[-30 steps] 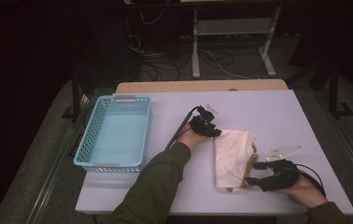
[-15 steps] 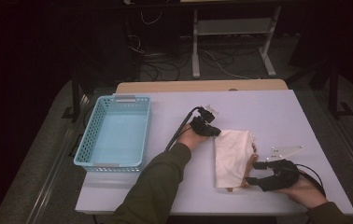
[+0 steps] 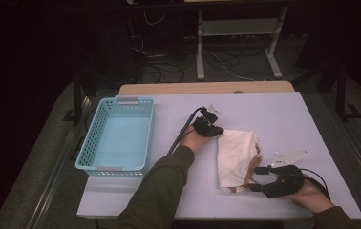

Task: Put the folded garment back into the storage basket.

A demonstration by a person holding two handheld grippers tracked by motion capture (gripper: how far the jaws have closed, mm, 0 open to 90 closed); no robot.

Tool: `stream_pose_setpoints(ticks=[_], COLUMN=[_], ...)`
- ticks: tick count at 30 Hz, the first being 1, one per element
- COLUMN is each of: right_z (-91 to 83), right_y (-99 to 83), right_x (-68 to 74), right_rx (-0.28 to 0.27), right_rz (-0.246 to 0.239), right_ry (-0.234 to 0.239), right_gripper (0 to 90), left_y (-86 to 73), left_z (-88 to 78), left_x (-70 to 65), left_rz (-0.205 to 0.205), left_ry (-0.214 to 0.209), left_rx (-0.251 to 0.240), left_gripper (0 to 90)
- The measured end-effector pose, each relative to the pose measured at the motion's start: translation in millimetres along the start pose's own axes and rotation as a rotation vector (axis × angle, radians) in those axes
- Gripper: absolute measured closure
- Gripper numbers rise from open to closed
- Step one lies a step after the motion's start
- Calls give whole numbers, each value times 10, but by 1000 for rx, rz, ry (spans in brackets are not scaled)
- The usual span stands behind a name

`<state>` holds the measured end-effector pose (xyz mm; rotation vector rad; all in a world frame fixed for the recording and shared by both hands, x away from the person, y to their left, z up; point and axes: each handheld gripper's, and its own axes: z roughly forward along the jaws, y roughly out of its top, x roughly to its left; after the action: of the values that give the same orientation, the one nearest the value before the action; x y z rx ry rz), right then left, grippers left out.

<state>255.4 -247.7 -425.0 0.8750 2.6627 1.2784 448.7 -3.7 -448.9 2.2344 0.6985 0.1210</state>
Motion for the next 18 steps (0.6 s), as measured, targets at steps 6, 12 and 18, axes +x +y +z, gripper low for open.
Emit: stream_pose_setpoints(ticks=[6,12,18], right_z=[82,194,293], right_y=[55,119,165], right_x=[21,41,46], right_rx=[-1,26,55], right_rz=[-42,-78,-106], right_ry=[51,80,103], right_gripper=[338,359,388], left_y=[6,6,3], left_z=[3,21,24], left_x=[23,30,36], left_rz=[8,-5,-11], left_ry=[1,4,0], left_rx=[6,-9,-12], left_gripper=[863,863,863])
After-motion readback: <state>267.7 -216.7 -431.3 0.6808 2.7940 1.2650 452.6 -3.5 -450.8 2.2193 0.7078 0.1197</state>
